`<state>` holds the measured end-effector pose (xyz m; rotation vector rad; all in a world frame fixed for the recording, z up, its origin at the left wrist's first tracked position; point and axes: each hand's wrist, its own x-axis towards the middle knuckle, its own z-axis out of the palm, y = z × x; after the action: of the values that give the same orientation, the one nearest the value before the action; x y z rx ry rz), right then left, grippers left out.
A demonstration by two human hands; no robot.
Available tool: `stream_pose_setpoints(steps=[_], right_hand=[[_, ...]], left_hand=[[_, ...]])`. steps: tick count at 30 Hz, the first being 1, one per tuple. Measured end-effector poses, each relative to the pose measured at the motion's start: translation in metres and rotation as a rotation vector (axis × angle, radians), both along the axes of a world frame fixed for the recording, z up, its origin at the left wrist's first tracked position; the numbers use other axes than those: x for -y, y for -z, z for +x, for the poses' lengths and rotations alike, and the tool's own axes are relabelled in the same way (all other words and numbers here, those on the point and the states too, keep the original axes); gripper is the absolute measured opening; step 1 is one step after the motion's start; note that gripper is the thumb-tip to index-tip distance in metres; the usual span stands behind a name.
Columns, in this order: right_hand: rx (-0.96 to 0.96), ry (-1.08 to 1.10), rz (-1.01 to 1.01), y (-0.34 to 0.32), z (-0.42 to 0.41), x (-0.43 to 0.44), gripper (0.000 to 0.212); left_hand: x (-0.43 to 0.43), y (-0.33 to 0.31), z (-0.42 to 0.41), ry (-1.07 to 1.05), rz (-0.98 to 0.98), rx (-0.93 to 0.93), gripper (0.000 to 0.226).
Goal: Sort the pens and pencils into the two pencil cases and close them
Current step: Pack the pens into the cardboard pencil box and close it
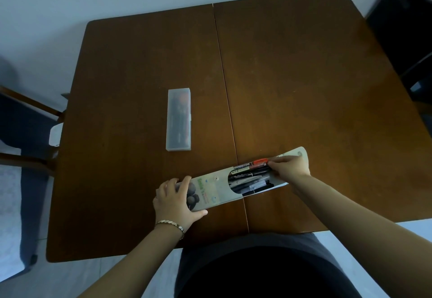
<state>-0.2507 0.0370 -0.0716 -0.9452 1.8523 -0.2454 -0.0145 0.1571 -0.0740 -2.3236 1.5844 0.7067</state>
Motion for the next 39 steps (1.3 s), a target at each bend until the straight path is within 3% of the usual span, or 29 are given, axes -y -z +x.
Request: stream_pose_setpoints(steps=[11,16,21,26,33,39], right_hand=[[-0.024,-0.167,-0.004,-0.003,0.01,-0.006,0.045],[0.037,-0.221,-0.052,-0.003,0.013,-0.012,0.028],[-0.009,-0.214,-0.119,0.0,0.019,-0.017,0.04],[-0.033,-0.17,-0.159,0.0,0.027,-0.018,0.032],[-0.017,-0.217,-0.11,-0.006,0.02,-0.013,0.035],[0.076,-0.235,0.08,-0.017,-0.006,-0.003,0.03]], left_hand=[[0.002,-0.002,0.0,0.014,0.012,0.004,0.094],[0.001,-0.002,0.001,0.017,0.014,0.003,0.093],[0.003,-0.002,0.002,0.026,0.011,0.002,0.093],[0.003,-0.002,0.002,0.031,0.008,0.006,0.092],[0.002,-0.001,0.002,0.026,0.006,0.002,0.092],[0.001,0.0,0.002,0.018,-0.003,0.004,0.094]])
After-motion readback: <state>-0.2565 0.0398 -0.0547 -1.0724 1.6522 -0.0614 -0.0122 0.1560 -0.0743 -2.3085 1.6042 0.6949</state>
